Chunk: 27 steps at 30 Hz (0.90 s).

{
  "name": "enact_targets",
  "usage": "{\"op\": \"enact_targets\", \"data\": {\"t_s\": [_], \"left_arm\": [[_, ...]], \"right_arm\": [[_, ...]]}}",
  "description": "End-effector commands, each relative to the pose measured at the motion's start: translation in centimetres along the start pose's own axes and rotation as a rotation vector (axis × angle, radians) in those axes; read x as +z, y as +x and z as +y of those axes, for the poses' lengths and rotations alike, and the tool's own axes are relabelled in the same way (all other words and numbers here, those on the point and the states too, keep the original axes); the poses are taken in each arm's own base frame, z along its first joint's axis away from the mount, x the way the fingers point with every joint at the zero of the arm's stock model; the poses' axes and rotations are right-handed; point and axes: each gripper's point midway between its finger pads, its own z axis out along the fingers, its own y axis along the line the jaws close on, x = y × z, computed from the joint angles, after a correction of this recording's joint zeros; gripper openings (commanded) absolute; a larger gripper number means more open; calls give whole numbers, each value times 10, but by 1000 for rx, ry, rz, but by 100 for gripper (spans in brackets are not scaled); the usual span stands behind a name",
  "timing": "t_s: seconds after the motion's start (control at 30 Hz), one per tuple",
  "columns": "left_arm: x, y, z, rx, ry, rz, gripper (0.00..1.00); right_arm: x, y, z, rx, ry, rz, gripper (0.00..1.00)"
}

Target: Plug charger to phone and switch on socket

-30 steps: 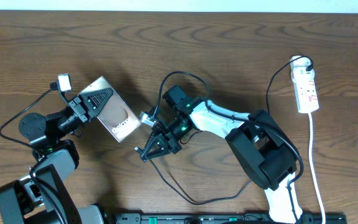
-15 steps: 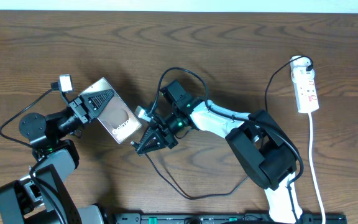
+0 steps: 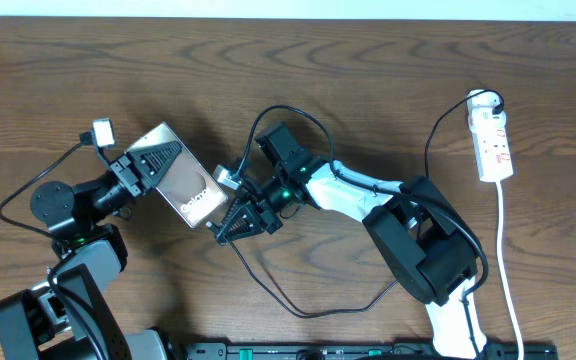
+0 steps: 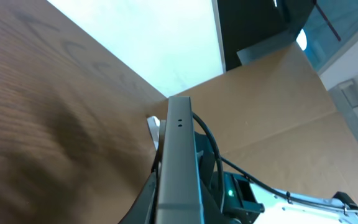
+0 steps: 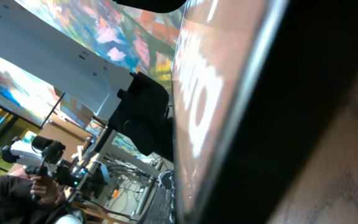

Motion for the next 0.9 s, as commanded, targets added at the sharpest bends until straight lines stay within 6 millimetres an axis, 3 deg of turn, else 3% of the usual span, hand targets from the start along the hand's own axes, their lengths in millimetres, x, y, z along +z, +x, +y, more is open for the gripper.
{"op": "enact_targets", "data": {"t_s": [0.0,0.27,0.87], "left_arm": [[1,-11,-7,46,1,-38,8],[1,-14,-6,46,-4,-57,8],[1,-14,-6,62,-5,-57,8]], "right_arm": [[-7,-4,2,7,-3,-15,1],[-18,-9,0,-15,7,-36,1],[-18,-15,0,-33,4,-37,1]]}}
